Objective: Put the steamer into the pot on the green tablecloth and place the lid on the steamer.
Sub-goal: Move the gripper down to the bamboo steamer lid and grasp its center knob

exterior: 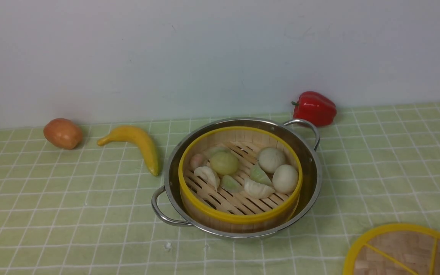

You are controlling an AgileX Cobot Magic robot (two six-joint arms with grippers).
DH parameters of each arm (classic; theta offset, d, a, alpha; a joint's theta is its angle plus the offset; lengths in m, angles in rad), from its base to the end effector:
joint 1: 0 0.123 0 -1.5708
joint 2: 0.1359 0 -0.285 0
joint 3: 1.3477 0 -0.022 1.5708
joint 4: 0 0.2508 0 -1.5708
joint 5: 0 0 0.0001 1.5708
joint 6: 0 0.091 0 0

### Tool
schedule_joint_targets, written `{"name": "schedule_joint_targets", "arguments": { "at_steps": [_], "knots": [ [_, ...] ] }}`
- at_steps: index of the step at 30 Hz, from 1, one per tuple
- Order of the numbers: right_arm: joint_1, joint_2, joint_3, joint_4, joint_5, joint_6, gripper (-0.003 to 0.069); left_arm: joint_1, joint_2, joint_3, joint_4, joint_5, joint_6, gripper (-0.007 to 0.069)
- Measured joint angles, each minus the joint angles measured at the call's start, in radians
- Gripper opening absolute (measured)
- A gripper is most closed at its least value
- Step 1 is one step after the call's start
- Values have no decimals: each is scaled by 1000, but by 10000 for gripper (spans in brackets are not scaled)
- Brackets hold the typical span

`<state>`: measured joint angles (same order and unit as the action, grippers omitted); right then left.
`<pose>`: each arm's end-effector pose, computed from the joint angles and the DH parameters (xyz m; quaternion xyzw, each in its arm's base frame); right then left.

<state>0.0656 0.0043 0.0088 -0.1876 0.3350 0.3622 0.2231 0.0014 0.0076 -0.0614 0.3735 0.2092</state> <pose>0.0544 -0.0020 0.1803 0.0658 0.7885 0.0522 0.6092 0.0522 0.0097 0.1770 -0.0219 0.8029 0.1022 0.5868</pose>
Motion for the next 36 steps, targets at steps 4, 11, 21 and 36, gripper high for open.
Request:
{"name": "schedule_joint_targets", "arguments": {
  "at_steps": [4,11,21,36],
  "knots": [
    [0,0,0,0,0,0,252,0,0,0,0,0,0,158],
    [0,0,0,0,0,0,252,0,0,0,0,0,0,167],
    [0,0,0,135,-78,31,252,0,0,0,0,0,0,179],
    [0,53,-287,198,-74,-16,252,0,0,0,0,0,0,197]
  ]
}}
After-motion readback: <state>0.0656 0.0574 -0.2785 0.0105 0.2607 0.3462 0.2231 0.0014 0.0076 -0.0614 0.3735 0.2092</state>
